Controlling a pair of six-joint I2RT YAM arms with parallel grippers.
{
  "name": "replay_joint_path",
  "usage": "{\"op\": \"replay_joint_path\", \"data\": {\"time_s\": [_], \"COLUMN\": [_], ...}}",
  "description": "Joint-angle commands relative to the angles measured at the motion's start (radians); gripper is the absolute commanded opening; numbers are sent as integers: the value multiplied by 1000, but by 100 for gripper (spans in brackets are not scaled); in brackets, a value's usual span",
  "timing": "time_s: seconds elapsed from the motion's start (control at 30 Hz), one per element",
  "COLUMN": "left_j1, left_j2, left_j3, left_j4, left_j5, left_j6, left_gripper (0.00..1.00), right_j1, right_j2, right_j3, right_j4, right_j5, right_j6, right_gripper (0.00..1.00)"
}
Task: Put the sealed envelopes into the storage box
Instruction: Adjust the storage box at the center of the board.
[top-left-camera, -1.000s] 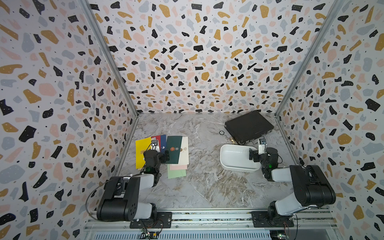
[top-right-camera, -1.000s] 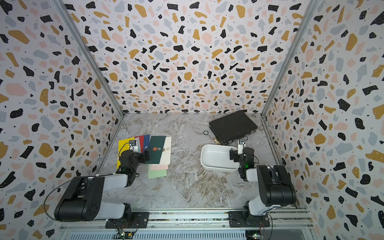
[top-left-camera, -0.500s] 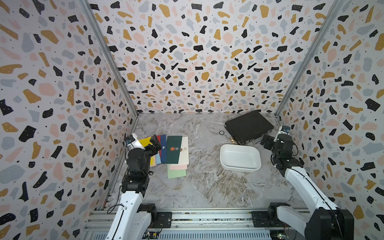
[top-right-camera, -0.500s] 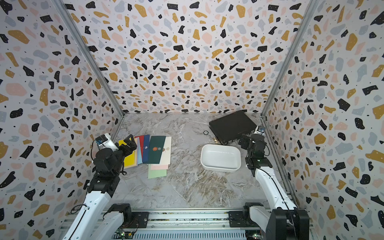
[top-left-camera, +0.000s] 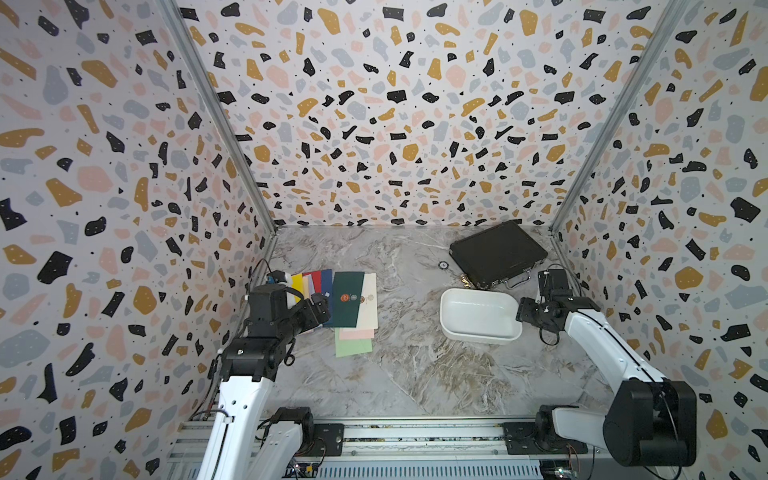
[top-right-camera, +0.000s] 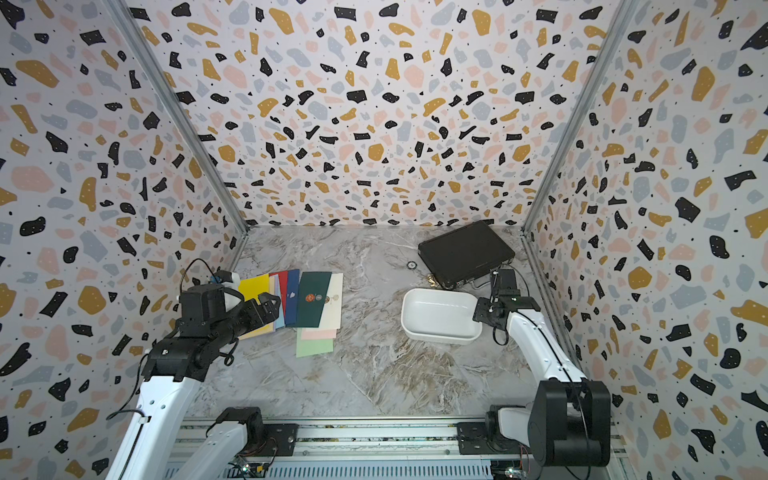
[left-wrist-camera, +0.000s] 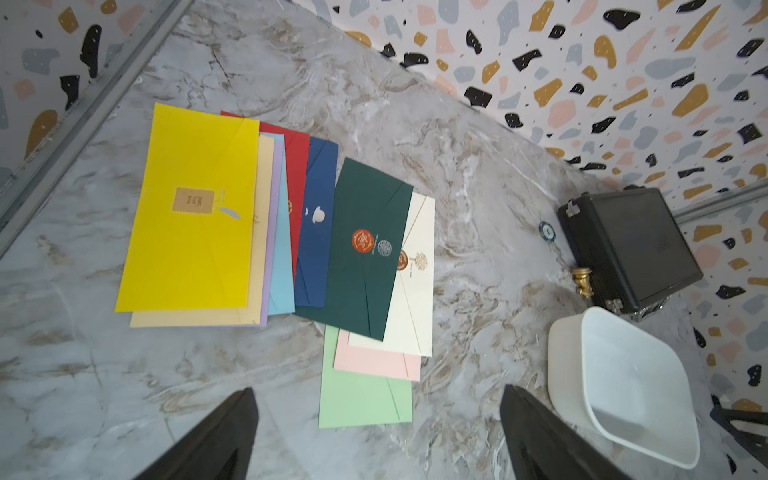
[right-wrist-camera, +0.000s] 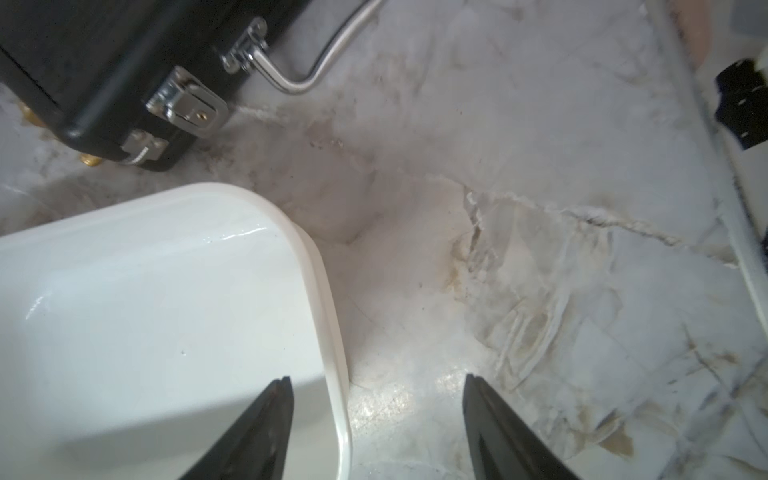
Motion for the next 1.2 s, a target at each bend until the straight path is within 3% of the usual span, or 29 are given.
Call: {"op": "replay_joint_path", "data": {"time_s": [0.0,0.2,0.43,0.53,0.93,1.17], "left_j1": [3,3,3,2,0,-7], "left_j2": [-22,-55,-82,-81,-61,-28], "left_j3": [0,-39,-54,-53,-58,-57], "left_j4": [-51,-33,-28,-28,-33,-37], "left_j5": [19,31,16,17,0,-1], "left_j6": [62,75,75,74,69,68], "left_gripper": [93,90,90,89,88,87], "right_j1": [7,32,54,95,223,241], "right_j2": [68,174,300,321,436,477], "right_j3": [56,92,162,187,326,369], "right_j4": [-71,-49,-44,-48,-76,-92], "right_j5": [-64,-69,-98,-79,-98,-86], "right_j6": [-23,-38,-56,-63,-66,-41], "right_gripper": [61,53,14,2,0,0]}}
